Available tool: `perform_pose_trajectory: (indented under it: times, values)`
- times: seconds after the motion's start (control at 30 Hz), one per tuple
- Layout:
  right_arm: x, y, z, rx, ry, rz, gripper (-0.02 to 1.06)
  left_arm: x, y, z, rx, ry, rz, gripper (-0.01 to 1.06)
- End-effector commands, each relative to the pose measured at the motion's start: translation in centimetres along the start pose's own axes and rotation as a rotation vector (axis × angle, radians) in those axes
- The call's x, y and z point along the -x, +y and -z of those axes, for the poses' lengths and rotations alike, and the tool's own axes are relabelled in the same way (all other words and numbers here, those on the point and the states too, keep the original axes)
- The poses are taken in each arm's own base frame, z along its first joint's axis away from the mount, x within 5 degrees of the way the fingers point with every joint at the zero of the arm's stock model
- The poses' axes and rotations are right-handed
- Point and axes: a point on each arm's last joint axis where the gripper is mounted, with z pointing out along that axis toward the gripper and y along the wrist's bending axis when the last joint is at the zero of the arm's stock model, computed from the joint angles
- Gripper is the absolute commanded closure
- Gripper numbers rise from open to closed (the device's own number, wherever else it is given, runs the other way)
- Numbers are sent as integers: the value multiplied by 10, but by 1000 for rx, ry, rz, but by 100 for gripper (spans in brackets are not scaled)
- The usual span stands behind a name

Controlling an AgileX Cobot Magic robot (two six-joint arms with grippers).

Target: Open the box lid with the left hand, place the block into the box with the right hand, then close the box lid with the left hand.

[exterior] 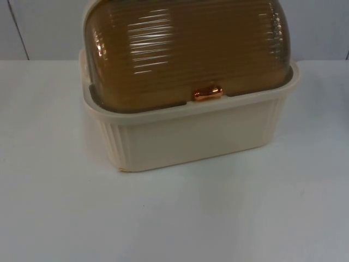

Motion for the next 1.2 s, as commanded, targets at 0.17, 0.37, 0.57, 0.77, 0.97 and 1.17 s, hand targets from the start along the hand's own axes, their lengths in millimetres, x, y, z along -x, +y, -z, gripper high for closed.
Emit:
perform_pose_trajectory:
  times: [0.17, 0.37, 0.57, 0.77, 0.97, 1.17]
  values:
    - [10, -1, 20, -4, -49, 3, 0, 31, 3, 55, 9, -190, 18, 0]
    - [21, -3, 46, -7, -114, 0, 0, 45, 5, 102, 23, -299, 12, 0]
    - [35, -6, 94, -12, -227, -5, 0, 45, 7, 146, 28, -308, 15, 0]
    - [47, -9, 167, -19, -409, -11, 0, 46, 9, 209, 59, -423, -13, 0]
    - [44, -13, 254, -38, -610, -4, 0, 34, 11, 306, 89, -652, -12, 0]
    - [21, -16, 304, -65, -608, -3, 0, 14, 8, 355, 91, -725, -36, 0]
